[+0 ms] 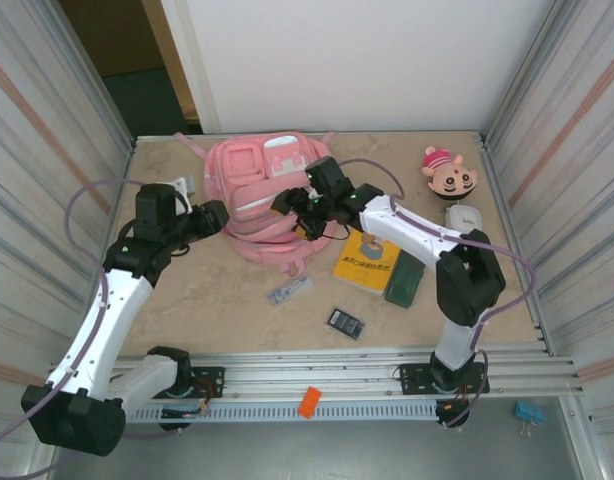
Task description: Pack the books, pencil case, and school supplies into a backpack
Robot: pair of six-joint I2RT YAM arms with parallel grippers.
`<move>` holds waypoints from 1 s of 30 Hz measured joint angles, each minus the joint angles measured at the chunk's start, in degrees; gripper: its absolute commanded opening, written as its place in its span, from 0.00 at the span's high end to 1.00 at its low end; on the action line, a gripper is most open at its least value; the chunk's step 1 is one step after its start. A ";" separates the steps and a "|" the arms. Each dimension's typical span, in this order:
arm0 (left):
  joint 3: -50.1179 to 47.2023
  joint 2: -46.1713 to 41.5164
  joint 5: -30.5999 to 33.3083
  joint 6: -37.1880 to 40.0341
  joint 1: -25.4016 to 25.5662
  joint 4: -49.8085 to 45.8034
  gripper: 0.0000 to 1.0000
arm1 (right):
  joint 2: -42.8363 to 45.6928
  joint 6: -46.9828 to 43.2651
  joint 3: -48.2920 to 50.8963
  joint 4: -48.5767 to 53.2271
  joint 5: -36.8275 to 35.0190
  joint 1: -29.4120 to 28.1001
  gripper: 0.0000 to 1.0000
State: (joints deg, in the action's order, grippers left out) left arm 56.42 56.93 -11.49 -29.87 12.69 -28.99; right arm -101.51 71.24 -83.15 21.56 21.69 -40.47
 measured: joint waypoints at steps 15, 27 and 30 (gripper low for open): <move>9.94 24.92 -5.68 -0.02 18.91 4.66 0.48 | 24.15 -8.20 16.70 21.07 1.95 16.41 0.35; 29.75 54.34 -8.41 -2.36 31.71 7.85 0.50 | 17.18 -24.17 25.42 23.61 1.99 29.75 0.49; 32.76 58.60 -8.50 -3.32 31.95 7.78 0.50 | 13.94 -25.73 25.44 22.38 1.27 30.10 0.55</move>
State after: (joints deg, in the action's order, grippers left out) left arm 89.19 115.52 -19.99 -33.19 44.64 -21.21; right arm -87.57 45.52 -57.71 43.94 22.96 -10.37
